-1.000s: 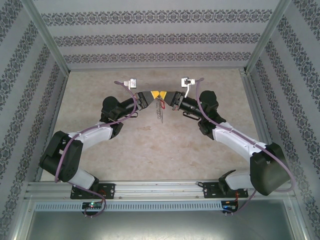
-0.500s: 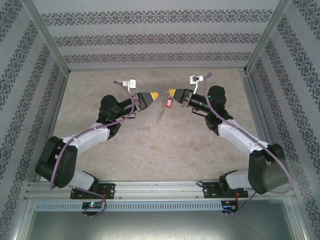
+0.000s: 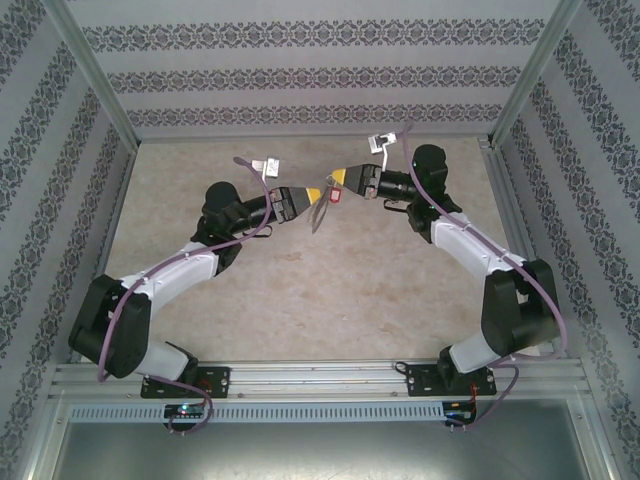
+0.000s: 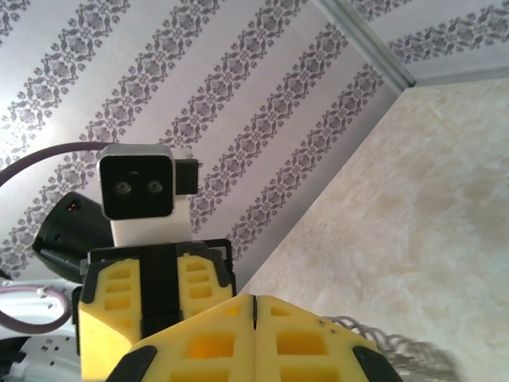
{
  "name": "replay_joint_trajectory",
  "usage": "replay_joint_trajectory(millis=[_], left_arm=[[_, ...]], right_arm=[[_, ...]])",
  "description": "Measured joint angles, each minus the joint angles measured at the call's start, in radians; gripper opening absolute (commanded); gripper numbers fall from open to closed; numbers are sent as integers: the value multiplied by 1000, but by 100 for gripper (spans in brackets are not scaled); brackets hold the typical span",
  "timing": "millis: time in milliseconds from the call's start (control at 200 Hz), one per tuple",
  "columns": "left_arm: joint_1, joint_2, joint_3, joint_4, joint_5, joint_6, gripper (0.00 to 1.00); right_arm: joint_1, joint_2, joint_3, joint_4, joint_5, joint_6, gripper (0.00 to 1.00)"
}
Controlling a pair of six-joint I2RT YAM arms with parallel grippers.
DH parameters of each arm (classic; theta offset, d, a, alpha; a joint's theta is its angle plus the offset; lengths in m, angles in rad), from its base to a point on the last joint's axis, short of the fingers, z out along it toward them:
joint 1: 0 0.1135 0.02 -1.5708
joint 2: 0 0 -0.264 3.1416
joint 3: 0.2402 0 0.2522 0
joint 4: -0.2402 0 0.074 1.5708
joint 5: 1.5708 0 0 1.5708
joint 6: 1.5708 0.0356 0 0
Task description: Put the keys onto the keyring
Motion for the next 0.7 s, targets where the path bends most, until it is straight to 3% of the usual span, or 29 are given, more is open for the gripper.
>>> replay_joint_trajectory(millis=[290, 704], left_arm=[[0, 1, 1, -15, 1, 8, 27], [0, 8, 1, -15, 1, 8, 26]], right_arm=[[36, 5, 14, -29, -72, -10, 0], [51, 6, 14, -47, -72, -31, 0]])
